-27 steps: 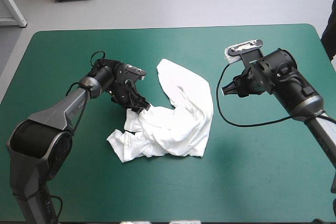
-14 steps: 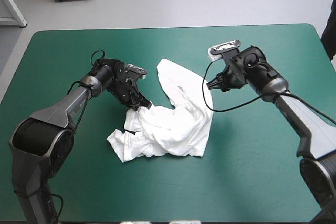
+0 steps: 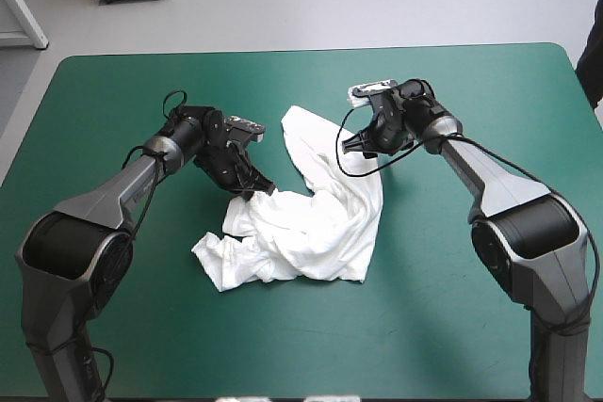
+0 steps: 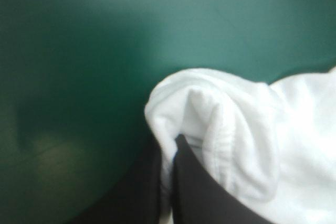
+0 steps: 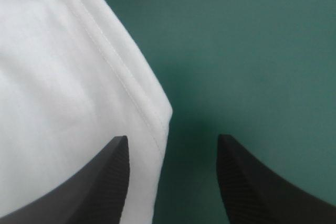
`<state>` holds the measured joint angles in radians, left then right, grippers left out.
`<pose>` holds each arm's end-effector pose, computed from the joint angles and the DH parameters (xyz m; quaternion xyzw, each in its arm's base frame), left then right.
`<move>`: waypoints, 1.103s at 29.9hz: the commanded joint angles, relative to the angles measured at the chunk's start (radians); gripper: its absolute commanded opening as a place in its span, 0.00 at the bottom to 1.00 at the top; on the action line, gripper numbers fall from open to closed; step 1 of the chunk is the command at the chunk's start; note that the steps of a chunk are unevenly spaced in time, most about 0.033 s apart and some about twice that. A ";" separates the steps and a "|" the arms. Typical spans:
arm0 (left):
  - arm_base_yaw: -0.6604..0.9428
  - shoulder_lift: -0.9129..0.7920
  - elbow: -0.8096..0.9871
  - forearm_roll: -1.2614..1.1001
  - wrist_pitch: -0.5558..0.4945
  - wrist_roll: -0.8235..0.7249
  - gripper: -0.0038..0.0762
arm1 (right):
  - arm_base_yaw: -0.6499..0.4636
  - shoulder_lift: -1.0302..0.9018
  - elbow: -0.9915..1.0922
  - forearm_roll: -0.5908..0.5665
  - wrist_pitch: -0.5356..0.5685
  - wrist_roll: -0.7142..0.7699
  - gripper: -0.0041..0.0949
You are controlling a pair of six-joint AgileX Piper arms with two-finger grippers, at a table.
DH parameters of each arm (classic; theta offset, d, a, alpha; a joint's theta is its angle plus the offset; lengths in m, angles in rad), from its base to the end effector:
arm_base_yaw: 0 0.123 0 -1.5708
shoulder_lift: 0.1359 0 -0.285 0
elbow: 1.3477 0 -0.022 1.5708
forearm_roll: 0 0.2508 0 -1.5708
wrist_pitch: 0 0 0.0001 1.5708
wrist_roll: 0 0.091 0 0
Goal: Fold the cloth
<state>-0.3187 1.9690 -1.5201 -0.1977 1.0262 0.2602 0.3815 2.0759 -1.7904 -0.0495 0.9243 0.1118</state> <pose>0.3793 -0.1413 0.2121 0.2414 0.9621 -0.0914 0.0882 0.4283 0.1679 0.2416 -0.1411 0.9645 0.0323 0.2209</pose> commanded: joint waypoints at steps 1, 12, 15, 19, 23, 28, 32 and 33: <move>-0.007 -0.030 -0.015 -0.047 0.012 0.000 0.04 | -0.016 -0.032 -0.042 0.034 -0.039 -0.037 0.53; -0.007 -0.030 -0.015 -0.047 -0.005 0.000 0.04 | -0.015 0.063 -0.042 0.201 0.006 -0.133 0.44; -0.007 -0.030 -0.015 -0.047 -0.010 0.000 0.04 | -0.015 0.075 -0.040 0.202 0.031 -0.133 0.24; -0.007 -0.030 -0.017 -0.045 -0.013 0.000 0.04 | -0.015 0.079 -0.040 0.202 0.033 -0.133 0.03; -0.006 -0.036 -0.049 -0.033 0.021 0.001 0.04 | -0.017 0.072 -0.040 0.200 0.039 -0.131 0.03; 0.003 -0.126 -0.112 0.027 0.110 -0.004 0.04 | -0.029 -0.004 -0.042 0.182 0.047 -0.130 0.03; 0.013 -0.276 -0.116 0.070 0.170 -0.009 0.04 | -0.072 -0.115 -0.055 0.155 0.078 -0.112 0.03; 0.017 -0.311 -0.116 0.086 0.175 -0.014 0.04 | -0.080 -0.141 -0.061 0.153 0.084 -0.112 0.03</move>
<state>-0.3117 1.8143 -1.6003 -0.1366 1.1672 0.2616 0.3392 2.0892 -1.8120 0.1190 1.0023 -0.0070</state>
